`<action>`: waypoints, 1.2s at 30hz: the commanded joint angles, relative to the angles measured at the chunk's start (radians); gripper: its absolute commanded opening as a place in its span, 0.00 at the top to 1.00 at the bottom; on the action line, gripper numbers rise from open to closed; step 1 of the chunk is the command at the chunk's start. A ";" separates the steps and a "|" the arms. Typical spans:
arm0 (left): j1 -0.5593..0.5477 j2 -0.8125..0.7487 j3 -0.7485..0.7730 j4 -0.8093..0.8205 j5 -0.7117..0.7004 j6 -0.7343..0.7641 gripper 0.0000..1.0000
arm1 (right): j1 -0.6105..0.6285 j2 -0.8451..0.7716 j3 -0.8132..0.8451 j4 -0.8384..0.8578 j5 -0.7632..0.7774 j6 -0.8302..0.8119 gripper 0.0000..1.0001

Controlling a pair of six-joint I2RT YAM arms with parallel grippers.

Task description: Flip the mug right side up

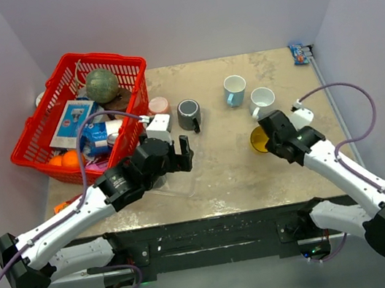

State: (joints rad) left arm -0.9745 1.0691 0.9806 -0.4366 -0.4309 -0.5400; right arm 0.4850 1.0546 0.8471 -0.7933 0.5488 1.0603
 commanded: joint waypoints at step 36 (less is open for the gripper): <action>0.023 0.066 0.072 -0.028 -0.034 0.003 0.07 | -0.482 0.746 0.576 -0.006 0.135 0.831 0.91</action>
State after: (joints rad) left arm -0.9676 1.1191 1.0023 -0.4740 -0.4397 -0.5385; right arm 0.0017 1.8030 1.3422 -0.7761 0.5812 1.7939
